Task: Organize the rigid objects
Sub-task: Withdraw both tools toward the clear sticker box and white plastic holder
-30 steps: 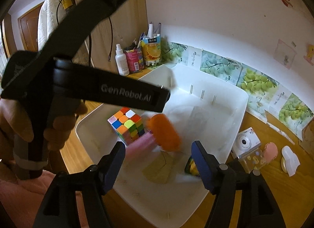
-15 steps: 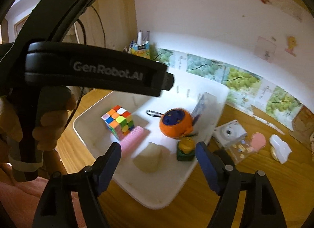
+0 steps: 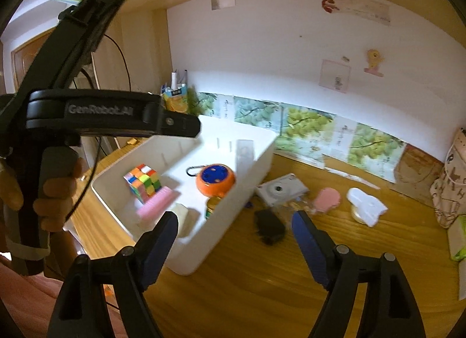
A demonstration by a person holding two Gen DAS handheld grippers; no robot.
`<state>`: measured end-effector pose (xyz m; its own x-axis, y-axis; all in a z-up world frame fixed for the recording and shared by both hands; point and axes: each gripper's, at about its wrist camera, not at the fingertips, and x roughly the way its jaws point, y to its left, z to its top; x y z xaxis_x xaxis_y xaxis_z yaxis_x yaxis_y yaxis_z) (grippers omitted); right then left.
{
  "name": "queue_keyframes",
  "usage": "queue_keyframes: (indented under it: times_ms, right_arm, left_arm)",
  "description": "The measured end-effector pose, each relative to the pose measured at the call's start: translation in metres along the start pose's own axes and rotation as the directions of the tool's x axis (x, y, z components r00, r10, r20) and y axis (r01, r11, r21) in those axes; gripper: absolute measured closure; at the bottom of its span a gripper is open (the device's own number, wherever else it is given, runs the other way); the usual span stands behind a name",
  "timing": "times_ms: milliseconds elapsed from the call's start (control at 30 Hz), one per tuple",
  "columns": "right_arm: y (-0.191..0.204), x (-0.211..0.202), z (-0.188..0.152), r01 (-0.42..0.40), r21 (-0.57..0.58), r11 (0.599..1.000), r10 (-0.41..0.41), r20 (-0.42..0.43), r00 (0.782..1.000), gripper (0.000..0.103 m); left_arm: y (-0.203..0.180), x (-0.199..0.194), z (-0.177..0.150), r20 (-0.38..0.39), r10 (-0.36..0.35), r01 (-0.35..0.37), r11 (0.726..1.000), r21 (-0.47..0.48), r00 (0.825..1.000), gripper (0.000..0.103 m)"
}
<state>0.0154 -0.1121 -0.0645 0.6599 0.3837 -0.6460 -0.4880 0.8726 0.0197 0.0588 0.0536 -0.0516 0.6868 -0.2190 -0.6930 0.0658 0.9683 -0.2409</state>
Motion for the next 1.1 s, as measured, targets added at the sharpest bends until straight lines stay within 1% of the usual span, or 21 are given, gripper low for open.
queue_keyframes:
  times_ms: [300,467,767,900,1000,1100]
  right_arm:
    - [-0.038,-0.015,-0.009,0.009,-0.065,0.998,-0.01,-0.009,1.0,0.022]
    - [-0.062,-0.021,-0.01,0.004,-0.093,0.996,-0.004,0.005,1.0,0.022]
    - [-0.11,-0.018,-0.007,-0.001,-0.124,0.992,0.003,0.016,1.0,0.022]
    - [-0.13,-0.011,-0.007,0.006,-0.136,0.991,-0.004,0.014,1.0,0.022]
    - [-0.145,-0.002,-0.006,0.009,-0.133,0.991,-0.007,0.011,1.0,0.022]
    - [-0.159,0.009,-0.004,0.01,-0.093,0.996,-0.009,0.013,1.0,0.022]
  left_arm:
    - [-0.028,0.003,-0.017,-0.005,0.031,-0.031,0.998,-0.062,1.0,0.018]
    - [-0.042,0.007,-0.022,0.006,0.059,-0.058,0.995,-0.077,0.998,0.018]
    - [-0.072,0.03,-0.023,0.005,0.071,-0.07,0.992,-0.109,0.997,0.018]
    - [-0.087,0.046,-0.019,-0.007,0.07,-0.07,0.994,-0.087,0.998,0.018]
    - [-0.097,0.061,-0.014,-0.025,0.072,-0.073,0.996,-0.049,0.997,0.018]
    - [-0.105,0.081,-0.009,-0.063,0.082,-0.082,0.997,-0.008,0.995,0.018]
